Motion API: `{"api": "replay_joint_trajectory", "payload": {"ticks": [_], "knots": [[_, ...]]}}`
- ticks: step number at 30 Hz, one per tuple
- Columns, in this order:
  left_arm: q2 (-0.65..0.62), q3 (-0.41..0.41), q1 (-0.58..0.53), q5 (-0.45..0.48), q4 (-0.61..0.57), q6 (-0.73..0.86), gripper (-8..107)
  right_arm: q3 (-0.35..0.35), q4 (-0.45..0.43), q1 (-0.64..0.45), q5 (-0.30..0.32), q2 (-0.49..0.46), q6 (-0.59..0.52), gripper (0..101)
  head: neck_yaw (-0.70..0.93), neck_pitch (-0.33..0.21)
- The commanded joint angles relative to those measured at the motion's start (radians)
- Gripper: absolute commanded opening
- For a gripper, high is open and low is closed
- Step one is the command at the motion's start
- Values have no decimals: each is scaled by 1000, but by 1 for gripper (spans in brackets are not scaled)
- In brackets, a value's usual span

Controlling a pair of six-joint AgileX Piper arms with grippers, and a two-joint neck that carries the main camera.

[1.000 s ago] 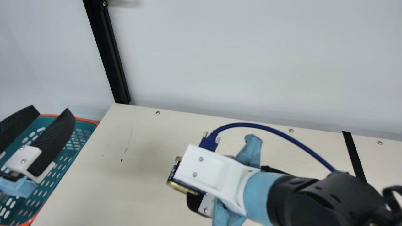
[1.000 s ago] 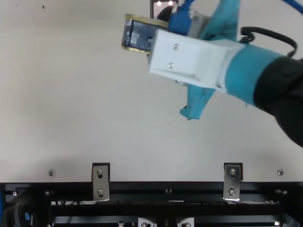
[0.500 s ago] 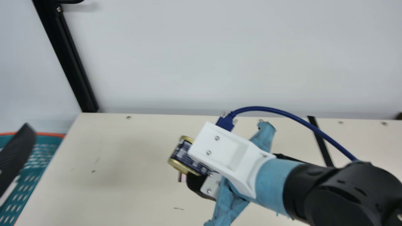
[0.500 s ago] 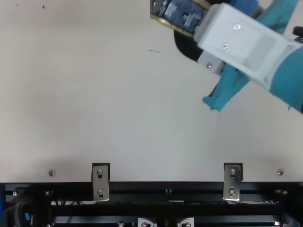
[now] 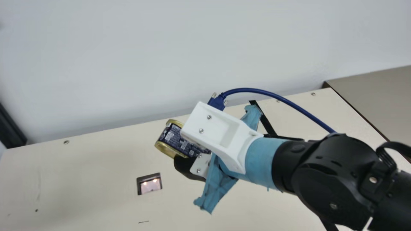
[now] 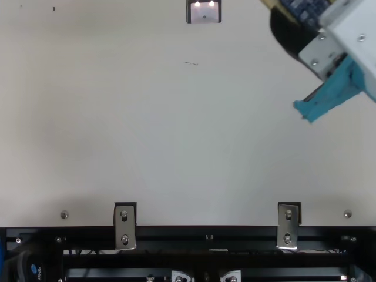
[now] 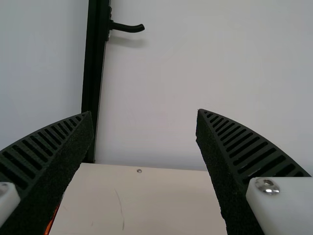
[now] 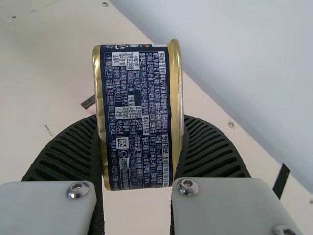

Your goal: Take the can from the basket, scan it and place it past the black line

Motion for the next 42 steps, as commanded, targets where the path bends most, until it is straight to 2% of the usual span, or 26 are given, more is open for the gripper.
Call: {"api": "replay_joint_trajectory", "payload": {"ticks": [1,15,24,32,42], "knots": [[0,0,0,0,0,0,90,5,-38,-9,-7,-9,50,0,-33,-37],[0,0,0,0,0,0,90,46,-217,-93,11,-92,246,0,-291,-37],[0,0,0,0,0,0,90,70,-284,-159,28,-144,322,0,-346,-37],[0,0,0,0,0,0,90,88,-270,-236,36,-187,310,0,-346,-37],[0,0,0,0,0,0,90,97,-199,-358,75,-253,212,0,-346,-37]]}}
